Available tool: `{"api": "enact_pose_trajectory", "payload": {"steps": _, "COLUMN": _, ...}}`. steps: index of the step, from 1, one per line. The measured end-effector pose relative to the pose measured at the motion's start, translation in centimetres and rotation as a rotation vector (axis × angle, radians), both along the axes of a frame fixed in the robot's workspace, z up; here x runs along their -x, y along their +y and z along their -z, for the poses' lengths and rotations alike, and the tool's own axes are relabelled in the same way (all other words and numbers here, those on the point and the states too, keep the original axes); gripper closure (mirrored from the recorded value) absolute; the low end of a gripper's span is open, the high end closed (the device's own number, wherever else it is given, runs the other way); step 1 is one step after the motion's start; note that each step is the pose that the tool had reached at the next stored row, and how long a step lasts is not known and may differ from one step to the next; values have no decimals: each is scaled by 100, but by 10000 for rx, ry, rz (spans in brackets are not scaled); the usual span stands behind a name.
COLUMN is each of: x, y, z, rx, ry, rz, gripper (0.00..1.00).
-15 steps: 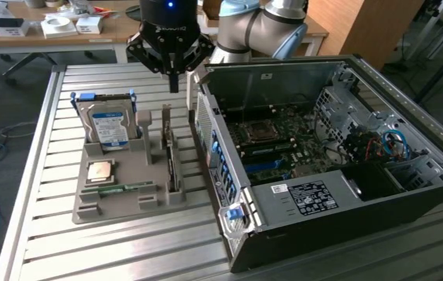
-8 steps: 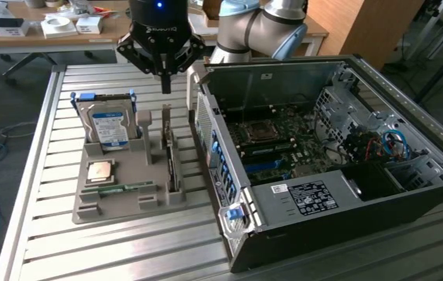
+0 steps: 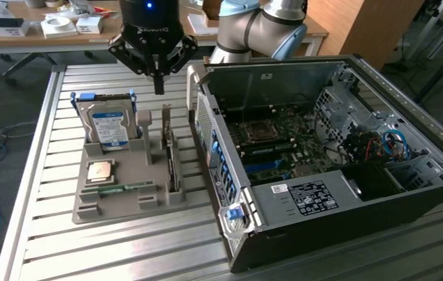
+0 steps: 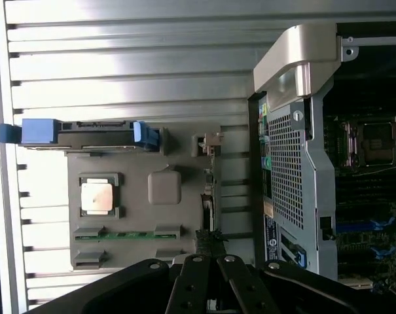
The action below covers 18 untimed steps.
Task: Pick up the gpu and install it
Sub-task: 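Reach for the gpu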
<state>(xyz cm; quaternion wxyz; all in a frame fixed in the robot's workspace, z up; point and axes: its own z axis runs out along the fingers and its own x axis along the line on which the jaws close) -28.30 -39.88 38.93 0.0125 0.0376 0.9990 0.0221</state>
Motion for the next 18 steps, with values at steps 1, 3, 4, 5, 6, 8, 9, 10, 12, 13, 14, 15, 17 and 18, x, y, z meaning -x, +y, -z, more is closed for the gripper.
{"api": "enact_pose_trajectory", "payload": {"steps": 1, "x": 0, "y": 0, "z": 0, "rx": 0, "ry": 1, "rz": 0, "gripper": 89}}
{"api": "enact_pose_trajectory", "payload": {"steps": 3, "x": 1, "y": 0, "z": -1, "rx": 1, "ry": 1, "rz": 1, "gripper": 89}}
{"api": "enact_pose_trajectory", "payload": {"steps": 4, "x": 1, "y": 0, "z": -1, "rx": 1, "ry": 1, "rz": 1, "gripper": 89}}
{"api": "enact_pose_trajectory", "payload": {"steps": 5, "x": 1, "y": 0, "z": -1, "rx": 1, "ry": 2, "rz": 1, "gripper": 89}}
{"api": "enact_pose_trajectory", "payload": {"steps": 6, "x": 1, "y": 0, "z": -1, "rx": 1, "ry": 1, "rz": 1, "gripper": 89}}
{"api": "enact_pose_trajectory", "payload": {"steps": 8, "x": 3, "y": -4, "z": -1, "rx": 1, "ry": 1, "rz": 2, "gripper": 89}}
{"api": "enact_pose_trajectory", "payload": {"steps": 9, "x": 2, "y": -9, "z": -1, "rx": 1, "ry": 2, "rz": 2, "gripper": 89}}
{"api": "enact_pose_trajectory", "payload": {"steps": 10, "x": 2, "y": -16, "z": -1, "rx": 1, "ry": 2, "rz": 0, "gripper": 89}}
{"api": "enact_pose_trajectory", "payload": {"steps": 12, "x": 2, "y": -34, "z": -1, "rx": 2, "ry": 2, "rz": 1, "gripper": 89}}
{"api": "enact_pose_trajectory", "payload": {"steps": 13, "x": 1, "y": -45, "z": -1, "rx": 1, "ry": 2, "rz": 1, "gripper": 89}}
{"api": "enact_pose_trajectory", "payload": {"steps": 14, "x": 1, "y": -57, "z": -1, "rx": 1, "ry": 2, "rz": 1, "gripper": 89}}
{"api": "enact_pose_trajectory", "payload": {"steps": 15, "x": 1, "y": -69, "z": -1, "rx": 1, "ry": 1, "rz": 1, "gripper": 89}}
{"api": "enact_pose_trajectory", "payload": {"steps": 17, "x": 1, "y": -94, "z": -1, "rx": 1, "ry": 2, "rz": 2, "gripper": 89}}
{"api": "enact_pose_trajectory", "payload": {"steps": 18, "x": 1, "y": -107, "z": -1, "rx": 1, "ry": 1, "rz": 1, "gripper": 89}}
